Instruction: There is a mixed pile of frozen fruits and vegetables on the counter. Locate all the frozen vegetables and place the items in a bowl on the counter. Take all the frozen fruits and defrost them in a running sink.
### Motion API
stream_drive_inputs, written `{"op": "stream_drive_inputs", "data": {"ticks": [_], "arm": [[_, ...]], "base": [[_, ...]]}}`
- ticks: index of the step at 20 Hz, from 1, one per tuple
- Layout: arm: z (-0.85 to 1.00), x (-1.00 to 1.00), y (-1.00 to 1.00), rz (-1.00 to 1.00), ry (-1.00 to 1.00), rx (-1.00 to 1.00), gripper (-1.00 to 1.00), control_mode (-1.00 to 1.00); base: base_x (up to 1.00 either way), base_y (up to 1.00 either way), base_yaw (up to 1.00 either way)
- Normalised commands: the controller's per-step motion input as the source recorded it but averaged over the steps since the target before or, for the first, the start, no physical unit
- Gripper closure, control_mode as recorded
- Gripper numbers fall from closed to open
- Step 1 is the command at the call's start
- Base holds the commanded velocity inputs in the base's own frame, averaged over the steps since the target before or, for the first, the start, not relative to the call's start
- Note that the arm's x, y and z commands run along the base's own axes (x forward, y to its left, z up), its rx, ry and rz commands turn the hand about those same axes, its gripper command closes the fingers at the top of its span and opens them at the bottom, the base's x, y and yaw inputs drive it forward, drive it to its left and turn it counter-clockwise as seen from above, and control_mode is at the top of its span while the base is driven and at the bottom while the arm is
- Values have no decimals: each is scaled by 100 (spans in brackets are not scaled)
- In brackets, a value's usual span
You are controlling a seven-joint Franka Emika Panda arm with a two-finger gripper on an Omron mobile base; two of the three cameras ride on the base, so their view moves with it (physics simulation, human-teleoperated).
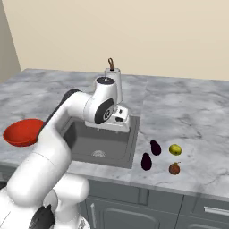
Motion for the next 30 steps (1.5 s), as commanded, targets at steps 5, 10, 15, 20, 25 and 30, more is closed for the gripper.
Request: {"op": "stream_drive_inputs", "data": {"ticks": [5, 10, 15, 20, 25, 30], "arm": [[-58, 47, -96, -4, 20, 0, -100, -100], [-20, 2, -58, -8, 2, -1, -100, -100], [-35, -11, -17, -15, 2, 0, -100, -100], [-45, -2, -24, -7, 1, -5, -100, -100], [-49, 13, -36, -4, 0, -11, -100, -100], [-42, -2, -7, -4, 0, -4, -100, -100]], "base": [[0, 0, 0], [0, 0, 0], [0, 0, 0], [0, 0, 0], [0, 0, 0], [0, 0, 0]]}}
